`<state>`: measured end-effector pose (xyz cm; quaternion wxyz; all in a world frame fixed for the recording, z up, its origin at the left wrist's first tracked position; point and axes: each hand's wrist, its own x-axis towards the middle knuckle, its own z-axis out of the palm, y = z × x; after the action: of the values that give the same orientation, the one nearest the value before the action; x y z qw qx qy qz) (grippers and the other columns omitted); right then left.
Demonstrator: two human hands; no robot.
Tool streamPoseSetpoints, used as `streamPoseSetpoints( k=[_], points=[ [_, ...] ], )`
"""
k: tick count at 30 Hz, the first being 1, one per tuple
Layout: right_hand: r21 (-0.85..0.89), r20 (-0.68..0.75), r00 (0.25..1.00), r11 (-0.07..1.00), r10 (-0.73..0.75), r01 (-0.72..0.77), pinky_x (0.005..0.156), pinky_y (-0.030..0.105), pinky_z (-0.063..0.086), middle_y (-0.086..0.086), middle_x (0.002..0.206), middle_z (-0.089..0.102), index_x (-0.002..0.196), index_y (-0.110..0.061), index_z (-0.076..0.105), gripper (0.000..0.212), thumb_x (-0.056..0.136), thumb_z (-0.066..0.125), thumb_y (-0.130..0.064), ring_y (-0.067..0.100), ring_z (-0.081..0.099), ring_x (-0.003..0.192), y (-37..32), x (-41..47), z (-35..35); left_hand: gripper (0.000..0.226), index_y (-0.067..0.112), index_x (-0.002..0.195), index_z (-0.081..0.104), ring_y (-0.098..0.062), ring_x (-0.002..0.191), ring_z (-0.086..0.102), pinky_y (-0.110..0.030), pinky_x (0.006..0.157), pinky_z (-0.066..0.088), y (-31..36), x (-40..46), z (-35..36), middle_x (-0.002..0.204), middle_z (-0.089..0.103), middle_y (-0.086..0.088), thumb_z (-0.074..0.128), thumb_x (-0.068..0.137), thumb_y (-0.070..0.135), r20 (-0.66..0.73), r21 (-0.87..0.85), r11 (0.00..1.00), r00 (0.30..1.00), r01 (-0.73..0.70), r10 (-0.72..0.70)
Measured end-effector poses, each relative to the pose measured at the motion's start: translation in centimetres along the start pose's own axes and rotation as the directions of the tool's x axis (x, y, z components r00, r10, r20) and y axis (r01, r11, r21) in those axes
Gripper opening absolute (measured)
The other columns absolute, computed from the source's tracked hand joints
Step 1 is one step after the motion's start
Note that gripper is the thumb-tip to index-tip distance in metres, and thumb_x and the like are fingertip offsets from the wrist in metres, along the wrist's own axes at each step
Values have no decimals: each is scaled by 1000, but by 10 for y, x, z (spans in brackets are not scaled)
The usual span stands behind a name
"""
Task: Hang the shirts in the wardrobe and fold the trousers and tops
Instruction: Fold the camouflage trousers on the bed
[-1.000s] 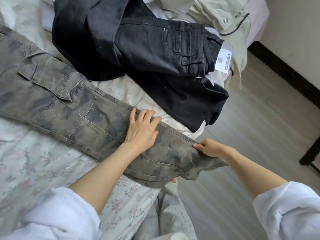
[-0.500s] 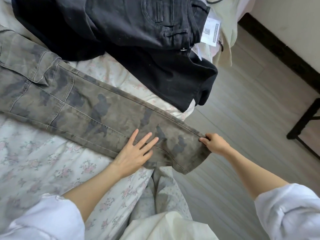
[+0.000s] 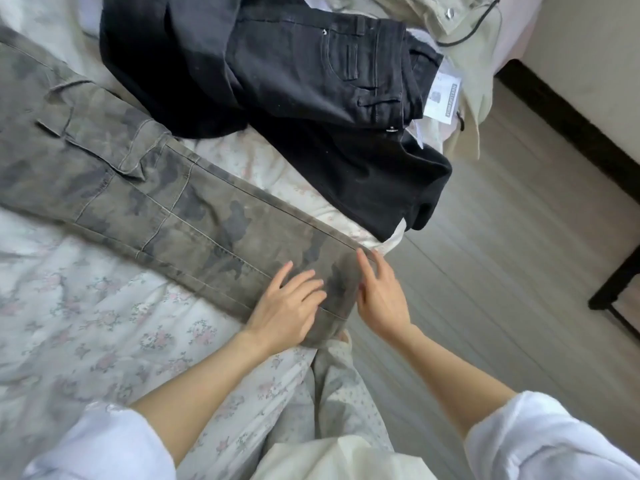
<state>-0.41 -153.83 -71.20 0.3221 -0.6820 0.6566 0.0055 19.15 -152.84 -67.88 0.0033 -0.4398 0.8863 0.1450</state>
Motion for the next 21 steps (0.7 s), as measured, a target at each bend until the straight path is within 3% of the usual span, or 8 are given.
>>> streamPoseSetpoints(
  k=[2, 5, 8, 11, 13, 16, 18, 21],
  points=[
    [-84, 28, 963, 959, -268, 269, 112, 49, 25, 18, 151, 25, 145, -13, 28, 62, 86, 42, -3, 35, 25, 139, -29, 10, 3, 44, 12, 117, 64, -30, 124, 50, -61, 103, 29, -19, 5, -8, 130, 57, -13, 71, 74, 19, -66, 46, 956, 956, 290, -286],
    [-274, 144, 876, 833, -460, 482, 114, 50, -1, 8, 156, 11, 148, -21, 18, 60, 92, 40, -18, 29, 8, 144, -70, 40, 10, 60, 21, 146, 27, -32, 143, 15, -61, 110, 7, -72, -3, -11, 155, 19, -11, 47, 92, 36, 2, 65, 789, 790, 611, -613],
    [-415, 159, 824, 721, -543, 555, 112, 55, 5, 9, 155, 15, 147, -19, 22, 57, 94, 41, -27, 29, 14, 143, -105, 66, 12, 62, 23, 146, 5, -33, 144, 8, -57, 112, 5, -113, -17, -8, 157, 6, -7, 25, 94, 51, 38, 95, 781, 781, 618, -623],
    [-467, 177, 790, 657, -587, 592, 113, 54, 4, 6, 155, 13, 147, -16, 16, 57, 95, 27, -36, 25, 7, 143, -148, 97, 21, 61, 15, 144, 26, -32, 139, 27, -58, 109, 14, -152, -19, -18, 152, 27, -9, 21, 91, 45, -33, 114, 741, 748, 662, -663],
    [-492, 175, 773, 626, -610, 605, 114, 53, 3, 5, 154, 12, 147, -14, 16, 57, 95, 18, -38, 22, 6, 143, -180, 121, 27, 59, 17, 144, 29, -24, 139, 29, -61, 108, 12, -184, -22, -25, 152, 28, -4, 21, 92, 42, -74, 132, 697, 708, 705, -702],
    [-519, 82, 747, 612, -659, 597, 112, 52, 21, 8, 148, 34, 140, -9, 36, 56, 94, 23, -37, 22, 30, 138, -229, 160, 33, 60, 15, 141, 38, -15, 137, 33, -60, 110, 17, -216, -33, -24, 151, 28, 0, 26, 89, 42, -106, 137, 745, 757, 653, -645],
    [-474, 33, 720, 623, -694, 622, 114, 50, 16, 11, 146, 37, 140, -5, 37, 55, 94, 26, -33, 25, 32, 136, -255, 181, 36, 56, 10, 136, 45, -16, 136, 36, -58, 111, 21, -226, -42, -22, 149, 33, -3, 34, 87, 34, -181, 50, 804, 797, 592, -576],
    [-437, -19, 646, 588, -763, 681, 112, 48, 15, 16, 138, 47, 135, -3, 44, 50, 91, 33, -24, 32, 38, 133, -274, 198, 38, 46, 5, 131, 51, -23, 126, 41, -50, 108, 28, -257, -62, -24, 138, 49, -9, 42, 87, 17, -404, -82, 824, 737, 561, -542]
  ],
)
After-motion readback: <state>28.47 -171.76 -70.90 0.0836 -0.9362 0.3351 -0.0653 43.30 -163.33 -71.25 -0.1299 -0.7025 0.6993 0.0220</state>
